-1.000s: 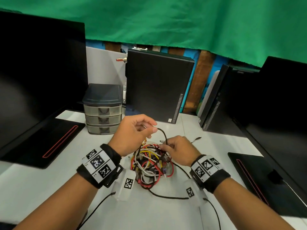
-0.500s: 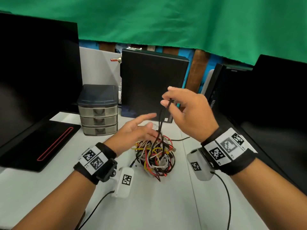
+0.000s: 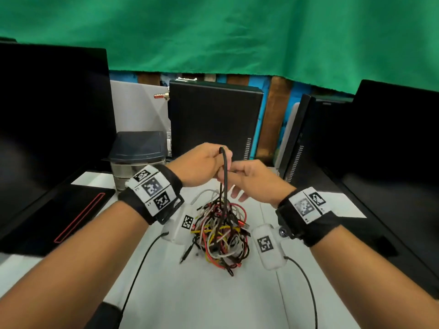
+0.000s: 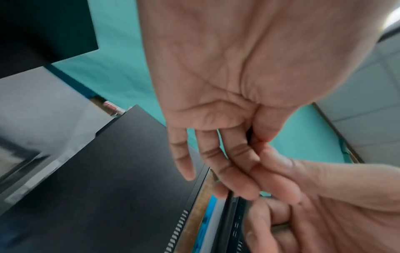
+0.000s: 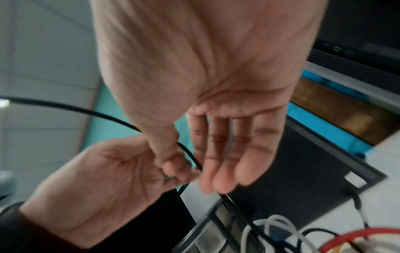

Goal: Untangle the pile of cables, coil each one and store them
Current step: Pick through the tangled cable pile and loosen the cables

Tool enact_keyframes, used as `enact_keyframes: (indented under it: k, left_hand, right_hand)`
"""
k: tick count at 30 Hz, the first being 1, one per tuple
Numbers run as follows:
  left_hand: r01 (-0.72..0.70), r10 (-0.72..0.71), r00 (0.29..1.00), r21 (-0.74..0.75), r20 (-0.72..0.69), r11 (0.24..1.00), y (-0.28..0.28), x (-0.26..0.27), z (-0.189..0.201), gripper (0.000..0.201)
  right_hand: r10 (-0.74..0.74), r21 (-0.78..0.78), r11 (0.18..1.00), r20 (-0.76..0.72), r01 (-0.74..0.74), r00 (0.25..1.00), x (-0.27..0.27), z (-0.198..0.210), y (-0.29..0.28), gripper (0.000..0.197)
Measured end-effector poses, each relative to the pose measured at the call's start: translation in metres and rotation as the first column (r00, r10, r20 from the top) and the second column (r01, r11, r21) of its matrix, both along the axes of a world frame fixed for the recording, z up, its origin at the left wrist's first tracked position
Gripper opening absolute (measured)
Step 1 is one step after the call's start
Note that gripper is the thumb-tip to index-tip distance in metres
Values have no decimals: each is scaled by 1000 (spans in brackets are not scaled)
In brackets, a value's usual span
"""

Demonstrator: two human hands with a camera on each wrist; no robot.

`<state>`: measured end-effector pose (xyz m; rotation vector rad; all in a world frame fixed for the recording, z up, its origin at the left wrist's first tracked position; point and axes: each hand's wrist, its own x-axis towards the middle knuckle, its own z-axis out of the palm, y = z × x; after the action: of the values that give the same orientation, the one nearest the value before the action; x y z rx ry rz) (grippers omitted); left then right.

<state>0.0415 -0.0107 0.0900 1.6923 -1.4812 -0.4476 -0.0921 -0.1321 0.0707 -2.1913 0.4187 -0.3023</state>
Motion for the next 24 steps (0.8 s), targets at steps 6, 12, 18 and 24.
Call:
enact_keyframes:
  k: [6, 12, 18, 24]
  left_hand:
    - [97, -128, 988, -305, -85, 947, 15, -9, 35, 31]
    - [75, -153, 976, -428, -152, 901, 32, -31, 32, 26]
    - [-102, 127, 928, 91, -349, 991, 15, -4, -38, 60]
    - [-90, 144, 938, 177, -317, 980, -15, -5, -73, 27]
  right_hand:
    - [92, -43, 994, -124, -98, 988, 2, -22, -12, 12]
    - [16, -264, 963, -139, -53, 990, 10, -38, -10, 40]
    - [-102, -319, 932, 217, 169, 971, 8, 12, -20, 31]
    - [-47, -303, 923, 525, 238, 850, 1, 45, 1, 32]
